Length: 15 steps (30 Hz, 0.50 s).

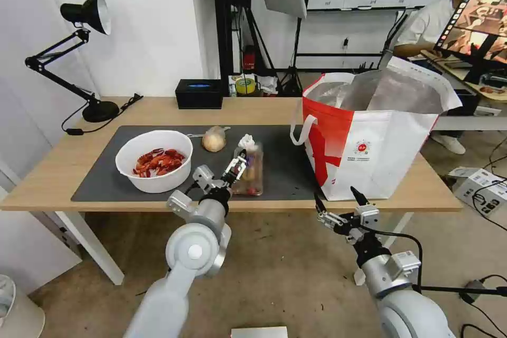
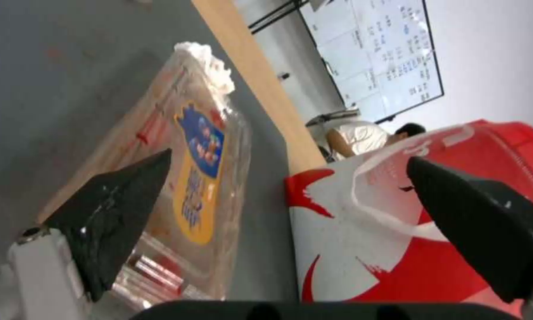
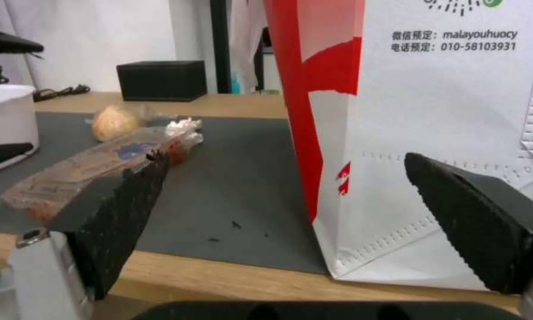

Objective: Pick up the trash from the table and place it into the takeout bag.

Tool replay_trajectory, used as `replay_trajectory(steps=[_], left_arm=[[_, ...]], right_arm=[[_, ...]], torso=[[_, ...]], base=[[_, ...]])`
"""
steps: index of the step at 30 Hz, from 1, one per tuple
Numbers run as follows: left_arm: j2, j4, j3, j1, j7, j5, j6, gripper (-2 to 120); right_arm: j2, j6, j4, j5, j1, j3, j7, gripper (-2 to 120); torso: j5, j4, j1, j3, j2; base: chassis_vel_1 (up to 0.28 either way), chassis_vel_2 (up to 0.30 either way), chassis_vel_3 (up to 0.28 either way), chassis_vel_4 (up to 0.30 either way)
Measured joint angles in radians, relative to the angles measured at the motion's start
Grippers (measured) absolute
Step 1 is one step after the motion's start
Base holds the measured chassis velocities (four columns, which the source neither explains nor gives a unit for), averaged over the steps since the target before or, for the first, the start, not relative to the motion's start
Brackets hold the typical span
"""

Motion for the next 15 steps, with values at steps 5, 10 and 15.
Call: replay_trajectory(steps=[5, 10, 15], left_arm=[[0.017, 0.005, 0.004, -0.013, -0.001, 0.001, 0.008, 100], [0.046, 0.012, 0.013, -0.029, 0.003, 0.048, 0.028, 100], [0.084, 0.023, 0.019, -0.033, 0.027, 0.093, 0.05, 100]], right_arm=[[0.001, 0.0, 0.0, 0.006, 0.0, 0.002, 0.0, 100], [-0.004, 0.0, 0.0, 0.01, -0.001, 0.006, 0.0, 100], [-0.008, 0.0, 0.001, 0.02, 0.005, 0.006, 0.0, 100]], torso=[[0.0, 0.0, 0.0, 0.0, 0.0], [0.0, 0.0, 0.0, 0.0, 0.0], [-0.0001, 0.0, 0.0, 0.0, 0.0]], base=[[0.0, 0.0, 0.0, 0.0], [0.0, 0.0, 0.0, 0.0], [0.0, 0.0, 0.0, 0.0]])
